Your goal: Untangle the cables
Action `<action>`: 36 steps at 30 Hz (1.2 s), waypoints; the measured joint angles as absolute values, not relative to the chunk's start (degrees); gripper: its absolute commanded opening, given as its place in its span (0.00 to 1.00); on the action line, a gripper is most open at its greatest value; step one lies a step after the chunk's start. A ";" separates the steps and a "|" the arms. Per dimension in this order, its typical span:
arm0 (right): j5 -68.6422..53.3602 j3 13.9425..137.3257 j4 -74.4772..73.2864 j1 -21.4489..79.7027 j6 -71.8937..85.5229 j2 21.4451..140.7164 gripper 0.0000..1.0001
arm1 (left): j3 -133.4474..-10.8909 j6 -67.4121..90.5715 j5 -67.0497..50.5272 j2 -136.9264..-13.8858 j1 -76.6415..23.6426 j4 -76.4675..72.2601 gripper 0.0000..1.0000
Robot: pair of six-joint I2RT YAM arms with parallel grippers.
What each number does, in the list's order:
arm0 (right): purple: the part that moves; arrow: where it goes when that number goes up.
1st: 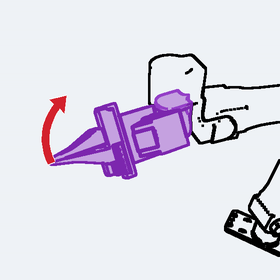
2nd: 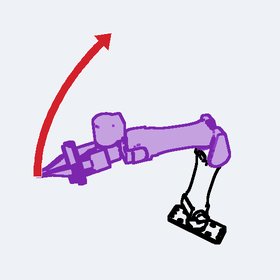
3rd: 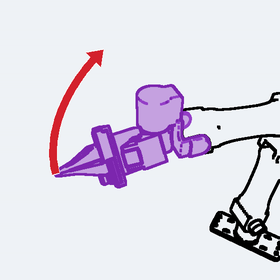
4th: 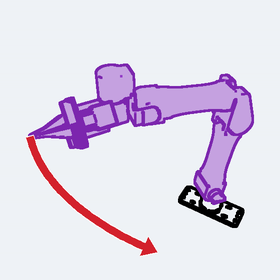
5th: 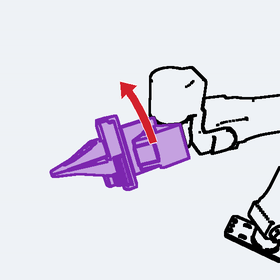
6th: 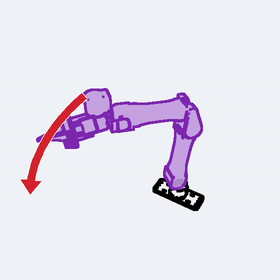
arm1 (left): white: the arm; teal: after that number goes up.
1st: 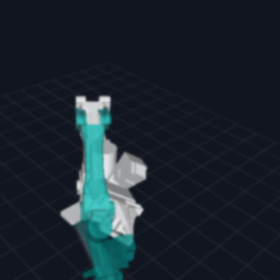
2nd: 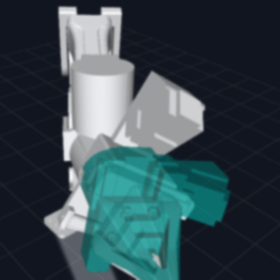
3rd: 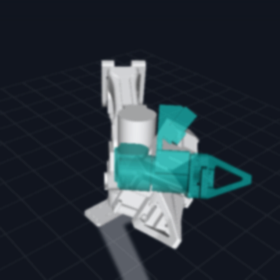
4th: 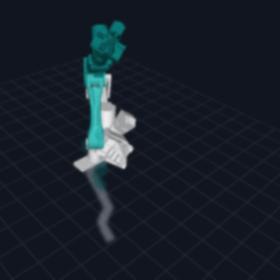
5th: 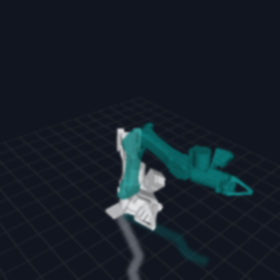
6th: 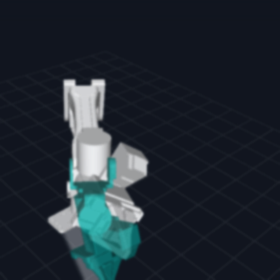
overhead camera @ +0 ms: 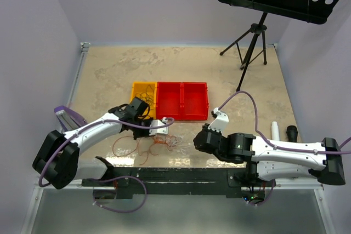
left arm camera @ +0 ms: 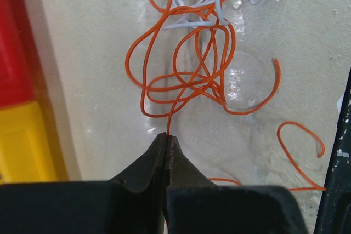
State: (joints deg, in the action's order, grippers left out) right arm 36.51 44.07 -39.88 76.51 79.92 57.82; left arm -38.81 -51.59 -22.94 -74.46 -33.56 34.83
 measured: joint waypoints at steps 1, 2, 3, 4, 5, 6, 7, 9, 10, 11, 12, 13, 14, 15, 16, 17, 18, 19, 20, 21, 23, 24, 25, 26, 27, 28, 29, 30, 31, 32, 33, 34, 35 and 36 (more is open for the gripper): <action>36.51 44.07 -39.88 76.51 79.92 57.82 0.00 | -39.59 -51.53 -22.28 -73.97 -33.56 35.42 0.00; 36.51 44.05 -39.86 76.51 79.92 57.82 0.00 | -40.93 -51.44 -21.50 -72.90 -33.56 36.29 0.00; 36.49 43.99 -39.79 76.51 79.90 57.84 0.00 | -41.69 -51.37 -21.17 -72.18 -33.56 36.62 0.00; 36.49 43.88 -39.66 76.51 79.90 57.89 0.00 | -43.42 -51.16 -20.29 -70.85 -33.56 37.80 0.00; 36.47 43.64 -39.33 76.51 79.88 57.95 0.00 | -45.82 -50.98 -19.51 -69.43 -33.56 39.20 0.00; 36.42 43.33 -39.00 76.51 79.85 58.15 0.00 | -48.45 -50.89 -18.68 -68.01 -33.56 40.18 0.00; 36.29 42.85 -38.44 76.51 79.81 58.46 0.00 | -52.21 -50.61 -17.72 -66.15 -33.56 41.21 0.00; 35.97 41.69 -37.19 76.51 79.59 59.40 0.00 | -59.16 -50.48 -16.40 -62.78 -33.56 42.46 0.00; 35.70 41.17 -36.56 76.49 79.46 60.10 0.00 | -62.11 -50.48 -16.01 -61.58 -33.56 43.13 0.00; 35.22 40.66 -35.81 76.49 79.31 60.93 0.00 | -65.82 -50.46 -15.79 -60.38 -33.56 44.23 0.00; 34.89 40.18 -34.87 76.51 79.11 61.89 0.00 | -69.58 -50.48 -15.70 -59.37 -33.56 45.30 0.00; 34.76 39.81 -34.00 76.51 78.98 62.70 0.00 | -73.12 -50.41 -15.68 -58.48 -33.56 46.35 0.00; 34.65 39.46 -32.53 76.51 78.83 63.70 0.00 | -76.42 -50.24 -15.86 -57.78 -33.56 47.62 0.00; 34.44 39.16 -31.05 76.51 78.63 64.64 0.00 | -78.94 -50.15 -15.99 -57.36 -33.74 48.88 0.00; 34.11 38.74 -29.61 76.51 78.46 65.47 0.00 | -81.67 -50.13 -16.23 -56.95 -33.89 50.19 0.00; 33.63 38.17 -28.49 76.51 78.37 66.24 0.00 | -83.90 -50.11 -16.25 -56.64 -33.89 51.33 0.00; 33.36 37.56 -27.62 76.51 78.35 66.81 0.00 | -86.04 -50.09 -16.23 -56.38 -33.89 52.49 0.00; 33.12 36.75 -26.76 76.51 78.37 67.33 0.00 | -87.83 -50.04 -16.19 -56.07 -33.89 53.43 0.00; 32.84 35.97 -26.06 76.62 78.39 67.81 0.00 | -88.99 -50.02 -16.10 -55.81 -33.89 54.19 0.00; 32.40 35.31 -25.78 76.71 78.41 68.05 0.00 | -89.71 -50.06 -15.88 -55.64 -33.89 54.74 0.00; 31.86 34.22 -25.47 77.01 78.67 68.12 0.00 | -90.80 -50.04 -14.17 -55.00 -33.89 54.87 0.00; 31.77 33.80 -25.50 77.30 78.87 68.07 0.00 | -90.89 -50.02 -12.58 -54.59 -33.89 54.06 0.00; 31.70 33.36 -25.45 77.67 79.11 67.99 0.00 | -90.85 -50.00 -10.70 -54.11 -33.89 52.69 0.00; 31.64 32.97 -25.50 77.91 79.48 67.83 0.00 | -90.70 -50.00 -8.71 -53.56 -33.89 50.65 0.00; 31.53 32.75 -25.50 78.48 79.68 67.61 0.00 | -90.19 -50.02 -6.35 -52.77 -33.89 47.48 0.00; 31.35 32.51 -25.56 78.87 79.99 67.40 0.00 | -89.80 -50.06 -4.10 -52.14 -33.89 44.66 0.00; 31.22 32.38 -25.74 79.24 80.20 67.31 0.00 | -89.65 -50.04 -1.52 -51.53 -33.89 40.69 0.00; 30.94 32.32 -25.76 79.57 80.38 67.37 0.00 | -89.65 -50.02 1.02 -51.03 -33.89 36.34 0.00; 30.70 32.32 -25.78 79.88 80.60 67.51 0.00 | -89.65 -50.04 3.62 -50.63 -33.89 31.40 0.00; 30.50 32.32 -25.76 80.20 80.82 67.64 0.00 | -89.69 -50.04 5.06 -50.50 -33.89 28.40 0.00; 30.46 32.32 -25.71 80.49 81.01 67.85 0.00 | -89.95 -50.06 6.94 -50.26 -33.89 24.91 0.00; 30.44 32.32 -25.67 80.95 81.23 68.27 0.00 | -90.48 -50.06 8.78 -50.19 -33.89 21.47 0.00; 30.39 32.32 -25.65 81.41 81.47 68.82 0.00 | -91.05 -50.06 10.09 -50.28 -33.89 18.98 0.00; 30.39 32.32 -25.63 81.91 81.73 69.49 0.00 | -92.01 -50.04 11.25 -50.52 -33.89 16.40 0.00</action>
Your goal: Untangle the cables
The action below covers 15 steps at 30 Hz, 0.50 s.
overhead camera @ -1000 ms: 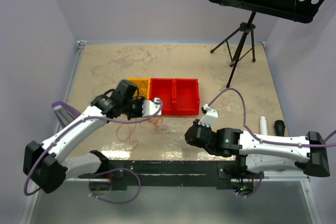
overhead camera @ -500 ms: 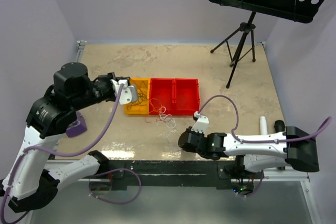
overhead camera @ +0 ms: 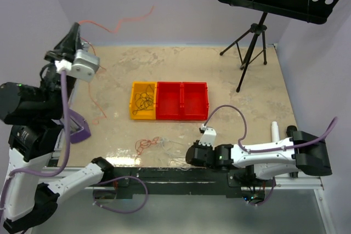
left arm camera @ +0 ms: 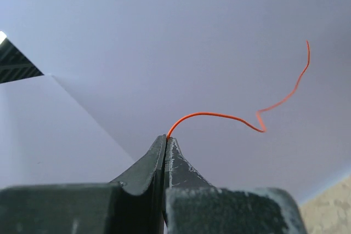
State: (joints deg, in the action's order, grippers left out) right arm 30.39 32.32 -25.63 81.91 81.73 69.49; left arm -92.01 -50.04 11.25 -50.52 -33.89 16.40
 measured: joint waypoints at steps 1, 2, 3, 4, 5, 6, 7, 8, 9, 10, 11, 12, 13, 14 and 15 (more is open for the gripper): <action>30.39 32.32 -25.61 82.39 81.97 70.11 0.00 | -92.95 -50.00 11.68 -50.76 -33.89 14.52 0.00; 30.41 32.34 -25.61 82.78 82.15 70.59 0.00 | -93.73 -49.84 11.79 -50.87 -33.89 13.17 0.00; 30.41 32.42 -25.67 83.29 82.46 71.09 0.00 | -94.15 -49.56 11.33 -50.85 -33.89 12.36 0.00; 30.44 32.62 -25.71 83.77 82.70 71.64 0.00 | -94.48 -48.86 10.52 -50.78 -33.87 11.77 0.00; 30.44 32.95 -25.78 84.09 82.91 71.99 0.00 | -94.63 -48.27 9.15 -50.63 -33.89 11.38 0.00; 30.44 33.26 -25.89 84.29 83.09 72.14 0.00 | -94.65 -47.46 8.12 -50.59 -33.89 11.25 0.00; 30.48 33.80 -26.20 84.62 83.31 72.18 0.00 | -94.65 -47.00 7.25 -50.59 -33.89 11.25 0.00; 30.57 34.41 -26.44 84.86 83.57 72.14 0.00 | -94.54 -46.41 6.07 -50.63 -33.89 11.29 0.00; 30.68 35.07 -26.65 85.10 83.72 72.05 0.00 | -94.11 -45.78 4.84 -50.68 -33.87 11.25 0.00; 30.92 35.70 -26.89 85.23 83.99 71.85 0.00 | -93.65 -45.36 3.70 -50.68 -33.89 11.31 0.00; 31.18 36.25 -27.24 85.36 84.23 71.50 0.00 | -92.95 -44.84 2.39 -50.70 -33.89 11.18 0.00; 31.55 36.62 -27.70 85.49 84.51 71.05 0.00 | -92.07 -44.25 0.89 -50.72 -33.89 11.03 0.00; 32.08 37.01 -28.40 85.56 84.93 70.08 0.00 | -90.87 -43.48 -0.95 -50.83 -33.89 10.72 0.00; 32.38 37.28 -29.15 85.58 85.25 69.17 0.00 | -90.13 -42.87 -2.13 -51.09 -33.89 10.59 0.00; 33.01 37.65 -30.11 85.60 85.76 67.75 0.00 | -89.27 -42.02 -3.55 -51.57 -33.89 10.17 0.00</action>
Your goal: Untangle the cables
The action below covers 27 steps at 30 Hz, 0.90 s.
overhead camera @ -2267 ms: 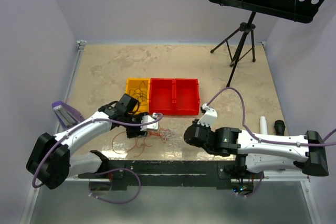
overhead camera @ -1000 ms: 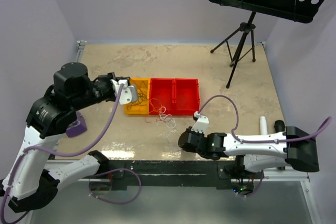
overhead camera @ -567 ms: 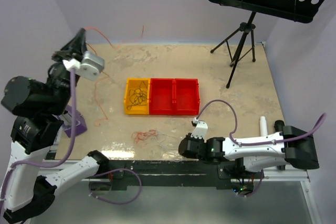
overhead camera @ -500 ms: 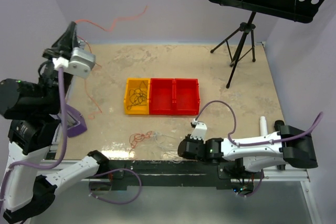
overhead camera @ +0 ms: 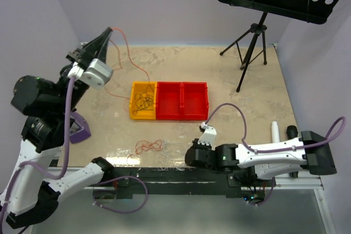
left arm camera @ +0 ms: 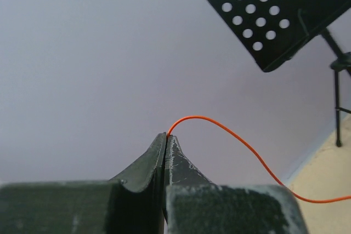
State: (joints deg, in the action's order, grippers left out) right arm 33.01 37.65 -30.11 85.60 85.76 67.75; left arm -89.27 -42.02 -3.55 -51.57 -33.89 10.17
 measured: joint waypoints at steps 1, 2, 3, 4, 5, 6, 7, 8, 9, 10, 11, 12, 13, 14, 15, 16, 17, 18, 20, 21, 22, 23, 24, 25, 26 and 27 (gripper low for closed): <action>33.52 37.93 -30.72 85.60 86.15 66.74 0.00 | -88.75 -41.08 -4.91 -52.31 -33.89 9.87 0.00; 34.04 38.41 -31.75 85.60 86.63 65.36 0.00 | -88.27 -40.05 -6.31 -53.30 -33.89 9.34 0.00; 34.65 38.83 -32.47 85.60 87.05 64.25 0.00 | -87.74 -39.27 -7.66 -54.43 -33.89 8.64 0.00; 35.29 39.29 -33.21 85.60 87.46 63.11 0.00 | -86.85 -38.35 -8.91 -55.44 -33.89 7.62 0.00; 35.64 39.59 -33.71 85.60 87.77 62.28 0.00 | -85.89 -37.71 -9.85 -55.99 -33.89 6.68 0.00; 36.21 39.90 -34.20 85.60 88.12 61.34 0.00 | -84.20 -36.95 -10.94 -56.64 -33.89 5.04 0.00; 36.69 40.10 -34.72 85.60 88.44 60.53 0.00 | -82.28 -36.36 -11.92 -57.30 -33.89 3.53 0.00; 36.97 40.21 -35.20 85.60 88.77 59.79 0.00 | -80.14 -35.57 -12.78 -57.80 -33.89 2.00 0.00; 37.08 40.21 -35.66 85.60 89.06 59.22 0.00 | -78.13 -34.87 -13.37 -58.24 -33.89 0.64 0.00; 37.17 40.21 -36.05 85.60 89.21 58.85 0.00 | -76.47 -34.15 -13.96 -58.63 -33.89 -0.47 0.00; 37.36 40.21 -36.47 85.60 89.43 58.50 0.00 | -75.20 -33.50 -14.59 -59.11 -33.89 -1.34 0.00; 37.63 40.21 -36.71 85.60 89.62 58.19 0.00 | -74.37 -32.91 -15.03 -59.70 -33.89 -2.26 0.00; 37.76 40.21 -36.80 85.60 89.78 58.00 0.00 | -73.97 -32.40 -15.42 -60.23 -33.89 -3.05 0.00; 37.91 40.18 -36.86 85.60 90.02 57.74 0.00 | -73.58 -32.03 -15.92 -60.88 -33.89 -4.23 0.00; 38.02 40.16 -36.93 85.60 90.13 57.54 0.00 | -73.25 -31.83 -16.25 -61.45 -33.89 -5.45 0.00; 38.04 40.16 -36.97 85.60 90.28 57.41 0.00 | -72.95 -31.59 -16.45 -62.02 -33.89 -6.55 0.00; 38.06 40.16 -37.12 85.60 90.45 57.21 0.00 | -72.51 -31.51 -16.56 -62.52 -33.89 -7.73 0.00; 38.06 40.16 -37.26 85.60 90.59 57.01 0.00 | -72.01 -31.55 -16.58 -62.96 -33.89 -8.80 0.00; 38.09 40.16 -37.56 85.60 90.83 56.64 0.00 | -70.76 -31.79 -16.53 -63.75 -33.89 -10.96 0.00; 38.09 40.14 -37.80 85.60 90.96 56.42 0.00 | -70.06 -32.12 -16.47 -64.25 -33.89 -11.97 0.00; 38.06 40.10 -38.02 85.60 91.11 56.14 0.00 | -69.41 -32.40 -16.36 -64.97 -33.89 -13.06 0.00; 38.06 40.03 -38.22 85.60 91.22 55.81 0.00 | -69.06 -32.60 -16.29 -65.71 -33.89 -13.65 0.00; 38.06 39.94 -38.33 85.60 91.29 55.61 0.00 | -68.79 -32.67 -16.25 -66.35 -33.89 -14.15 0.00; 38.06 39.83 -38.52 85.60 91.35 55.31 0.00 | -68.51 -32.69 -16.27 -67.07 -33.89 -14.61 0.00; 38.06 39.81 -38.85 85.60 91.42 55.02 0.00 | -68.27 -32.73 -16.29 -67.68 -33.89 -15.00 0.00; 38.09 39.79 -39.03 85.60 91.48 54.70 0.00 | -67.83 -32.73 -16.29 -68.20 -33.89 -15.70 0.00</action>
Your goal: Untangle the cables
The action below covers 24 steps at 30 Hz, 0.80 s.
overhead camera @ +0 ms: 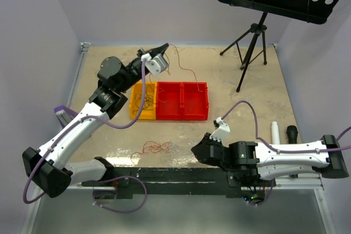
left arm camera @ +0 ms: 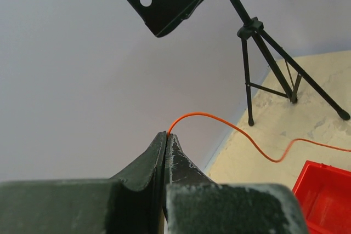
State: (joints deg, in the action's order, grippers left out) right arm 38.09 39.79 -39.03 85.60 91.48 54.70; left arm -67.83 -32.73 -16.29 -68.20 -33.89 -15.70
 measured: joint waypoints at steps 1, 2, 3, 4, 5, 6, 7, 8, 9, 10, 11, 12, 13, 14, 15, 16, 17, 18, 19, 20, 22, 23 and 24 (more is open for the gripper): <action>38.11 39.72 -39.16 85.60 91.50 54.41 0.00 | -67.29 -32.75 -16.29 -68.51 -33.89 -16.10 0.00; 38.13 39.59 -39.27 85.60 91.53 54.13 0.00 | -66.67 -32.73 -16.27 -68.64 -33.89 -16.56 0.00; 38.13 39.46 -39.38 85.60 91.53 53.91 0.00 | -65.87 -32.69 -16.27 -68.69 -33.89 -17.12 0.00; 38.15 39.35 -39.44 85.60 91.53 53.80 0.00 | -65.10 -32.64 -16.27 -68.69 -33.89 -17.58 0.00; 38.17 39.11 -39.44 85.60 91.55 53.71 0.00 | -64.47 -32.60 -16.27 -68.69 -33.89 -18.09 0.00; 38.17 38.83 -39.48 85.60 91.55 53.60 0.00 | -63.79 -32.58 -16.27 -68.69 -33.89 -18.61 0.00; 38.17 38.68 -39.62 85.60 91.57 53.54 0.00 | -63.37 -32.34 -16.29 -68.73 -33.89 -18.94 0.00; 38.17 38.41 -39.62 85.60 91.61 53.45 0.00 | -63.18 -32.08 -16.32 -68.79 -33.89 -19.16 0.00; 38.17 38.20 -39.62 85.60 91.64 53.36 0.00 | -63.16 -31.92 -16.36 -68.88 -33.89 -19.27 0.00; 38.15 37.95 -39.64 85.60 91.66 53.21 0.00 | -63.16 -31.46 -16.43 -68.99 -33.89 -19.57 0.00; 38.17 37.76 -39.72 85.60 91.70 53.06 0.00 | -63.18 -31.00 -16.51 -69.08 -33.89 -19.84 0.00; 38.15 37.58 -39.70 85.60 91.70 52.90 0.00 | -63.29 -30.63 -16.64 -69.28 -33.89 -20.12 0.00; 38.15 37.50 -39.72 85.60 91.72 52.77 0.00 | -63.46 -30.55 -16.71 -69.45 -33.89 -20.14 0.00; 38.17 37.45 -39.75 85.60 91.72 52.62 0.00 | -63.64 -30.52 -16.73 -69.71 -33.89 -20.21 0.00; 38.17 37.45 -39.77 85.60 91.72 52.49 0.00 | -63.66 -30.52 -16.71 -69.91 -33.89 -20.21 0.00; 38.17 37.43 -39.79 85.60 91.77 52.34 0.00 | -63.66 -30.59 -16.60 -70.11 -33.89 -20.10 0.00; 38.17 37.41 -39.79 85.60 91.83 52.25 0.00 | -63.61 -30.65 -16.34 -70.28 -33.89 -20.05 0.00; 38.15 37.34 -39.81 85.60 91.92 52.07 0.00 | -63.35 -30.94 -16.03 -70.30 -33.89 -20.08 0.00; 38.17 37.23 -39.86 85.60 91.94 51.92 0.00 | -62.63 -31.24 -15.66 -70.19 -33.89 -20.23 0.00; 38.13 37.12 -39.86 85.60 92.01 51.66 0.00 | -61.63 -31.66 -15.09 -69.97 -33.89 -20.43 0.00; 38.11 36.93 -39.92 85.60 92.14 51.00 0.00 | -58.67 -32.69 -13.39 -69.58 -33.89 -20.51 0.00; 38.11 36.84 -39.90 85.60 92.14 50.70 0.00 | -57.54 -32.86 -12.73 -69.54 -33.89 -20.43 0.00; 38.11 36.73 -39.88 85.60 92.16 50.35 0.00 | -56.12 -33.23 -11.92 -69.54 -33.89 -20.40 0.00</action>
